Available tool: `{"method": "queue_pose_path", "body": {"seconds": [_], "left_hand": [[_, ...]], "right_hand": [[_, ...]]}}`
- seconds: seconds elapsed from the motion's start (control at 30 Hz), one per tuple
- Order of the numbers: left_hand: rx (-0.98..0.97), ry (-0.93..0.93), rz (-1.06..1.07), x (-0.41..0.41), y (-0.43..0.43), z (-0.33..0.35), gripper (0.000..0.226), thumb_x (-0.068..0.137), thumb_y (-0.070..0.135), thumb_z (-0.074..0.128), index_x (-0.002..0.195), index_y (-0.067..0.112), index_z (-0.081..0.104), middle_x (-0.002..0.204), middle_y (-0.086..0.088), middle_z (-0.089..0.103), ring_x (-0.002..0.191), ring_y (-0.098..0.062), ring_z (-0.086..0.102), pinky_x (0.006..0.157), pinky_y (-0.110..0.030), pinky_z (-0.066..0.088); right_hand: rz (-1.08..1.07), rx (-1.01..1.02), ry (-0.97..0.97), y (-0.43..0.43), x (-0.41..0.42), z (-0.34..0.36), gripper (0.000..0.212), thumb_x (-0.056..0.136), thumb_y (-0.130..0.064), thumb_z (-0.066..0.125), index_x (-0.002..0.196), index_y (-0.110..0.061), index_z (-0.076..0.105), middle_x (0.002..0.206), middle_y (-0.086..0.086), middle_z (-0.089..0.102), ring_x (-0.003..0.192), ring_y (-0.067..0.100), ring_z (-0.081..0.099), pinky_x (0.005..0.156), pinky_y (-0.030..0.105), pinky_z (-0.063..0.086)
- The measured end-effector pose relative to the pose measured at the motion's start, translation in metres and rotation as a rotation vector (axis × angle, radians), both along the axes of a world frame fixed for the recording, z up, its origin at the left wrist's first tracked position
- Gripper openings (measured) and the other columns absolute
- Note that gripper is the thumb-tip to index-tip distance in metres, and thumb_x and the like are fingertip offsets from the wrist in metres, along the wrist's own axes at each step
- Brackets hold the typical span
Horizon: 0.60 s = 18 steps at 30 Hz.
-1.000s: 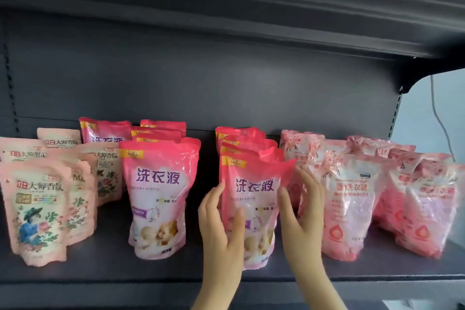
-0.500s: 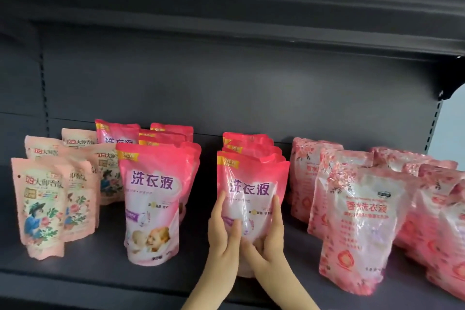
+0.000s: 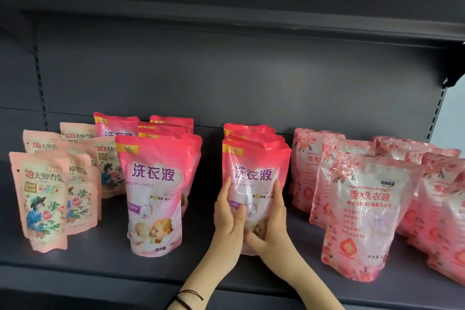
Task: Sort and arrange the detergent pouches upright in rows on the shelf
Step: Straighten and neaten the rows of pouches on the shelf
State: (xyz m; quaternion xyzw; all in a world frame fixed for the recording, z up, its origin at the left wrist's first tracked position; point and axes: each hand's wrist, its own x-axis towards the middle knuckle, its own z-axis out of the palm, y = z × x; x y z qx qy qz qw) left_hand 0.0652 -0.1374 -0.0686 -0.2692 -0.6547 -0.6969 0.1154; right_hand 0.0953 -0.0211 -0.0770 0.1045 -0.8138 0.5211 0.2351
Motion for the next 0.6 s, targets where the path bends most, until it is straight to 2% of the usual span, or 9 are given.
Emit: {"method": "queue_pose_path", "body": {"seconds": [0.03,0.1,0.2,0.27,0.3,0.37,0.4,0.5,0.6], "left_hand": [[0.017,0.009,-0.031,0.0,-0.002,-0.001,0.056,0.097,0.027,0.047,0.129,0.063,0.018,0.142,0.03,0.022,0.134,0.007,0.028,0.113,-0.037,0.034],[0.013,0.036,-0.087,0.001,-0.01,-0.002,0.057,0.091,0.037,0.052,0.127,0.07,0.021,0.147,0.024,0.027,0.134,0.003,0.034,0.106,-0.028,0.042],[-0.111,0.097,-0.034,-0.001,-0.024,-0.001,0.06,0.088,0.04,0.058,0.127,0.068,0.021,0.138,0.015,0.046,0.118,0.004,0.053,0.088,-0.016,0.05],[-0.243,0.143,0.055,0.001,-0.032,0.003,0.062,0.087,0.047,0.058,0.131,0.061,0.017,0.121,0.013,0.059,0.098,0.003,0.063,0.077,-0.021,0.056],[-0.328,0.197,0.122,0.002,-0.036,0.006,0.062,0.085,0.053,0.056,0.132,0.058,0.015,0.106,0.013,0.064,0.083,0.005,0.065,0.066,-0.02,0.057],[-0.516,0.353,0.281,0.005,-0.042,0.011,0.064,0.084,0.058,0.051,0.134,0.049,0.012,0.066,0.015,0.054,0.056,0.009,0.057,0.042,-0.012,0.043],[-0.597,0.411,0.346,0.007,-0.045,0.015,0.065,0.084,0.058,0.05,0.134,0.046,0.01,0.059,0.014,0.045,0.053,0.008,0.054,0.038,-0.013,0.039],[-0.783,0.453,0.438,0.009,-0.058,0.029,0.061,0.09,0.055,0.047,0.134,0.041,0.008,0.074,0.011,0.056,0.059,-0.002,0.059,0.046,-0.02,0.05],[-0.98,0.485,0.453,0.015,-0.078,0.045,0.034,0.093,0.056,0.039,0.12,0.035,0.036,0.083,0.009,0.061,0.064,-0.006,0.06,0.055,-0.027,0.054]], "right_hand": [[0.0,0.003,0.007,0.002,0.001,-0.001,0.111,0.077,-0.022,0.069,0.147,-0.044,-0.014,0.142,0.0,0.028,0.127,0.025,0.045,0.105,0.045,0.043],[-0.025,0.014,0.031,0.005,0.004,-0.004,0.11,0.077,-0.016,0.074,0.143,-0.051,-0.006,0.136,-0.01,0.028,0.116,0.012,0.052,0.098,0.028,0.048],[-0.112,0.07,0.133,0.01,0.01,-0.004,0.101,0.071,-0.027,0.082,0.137,-0.053,0.01,0.128,-0.03,0.022,0.122,-0.01,0.036,0.094,0.005,0.036],[-0.145,0.101,0.159,0.014,0.017,0.0,0.088,0.069,-0.036,0.08,0.13,-0.057,0.02,0.123,-0.03,0.025,0.118,-0.006,0.04,0.089,0.005,0.04],[-0.186,0.155,0.172,0.016,0.021,0.004,0.081,0.071,-0.035,0.078,0.126,-0.057,0.024,0.122,-0.027,0.028,0.116,-0.001,0.042,0.084,0.007,0.043],[-0.299,0.342,0.2,0.023,0.029,0.015,0.064,0.076,-0.038,0.075,0.122,-0.051,0.033,0.117,-0.02,0.033,0.112,0.005,0.045,0.072,0.011,0.045],[-0.347,0.457,0.216,0.027,0.032,0.022,0.055,0.077,-0.043,0.072,0.122,-0.043,0.04,0.113,-0.017,0.037,0.107,0.006,0.047,0.065,0.012,0.044],[-0.419,0.827,0.176,0.034,0.039,0.048,0.038,0.082,-0.059,0.055,0.107,-0.032,0.053,0.093,-0.015,0.049,0.083,0.005,0.052,0.055,0.017,0.042],[-0.383,1.046,0.046,0.03,0.046,0.069,0.036,0.086,-0.065,0.04,0.091,-0.033,0.055,0.085,-0.012,0.059,0.074,0.004,0.058,0.058,0.017,0.046]]}}
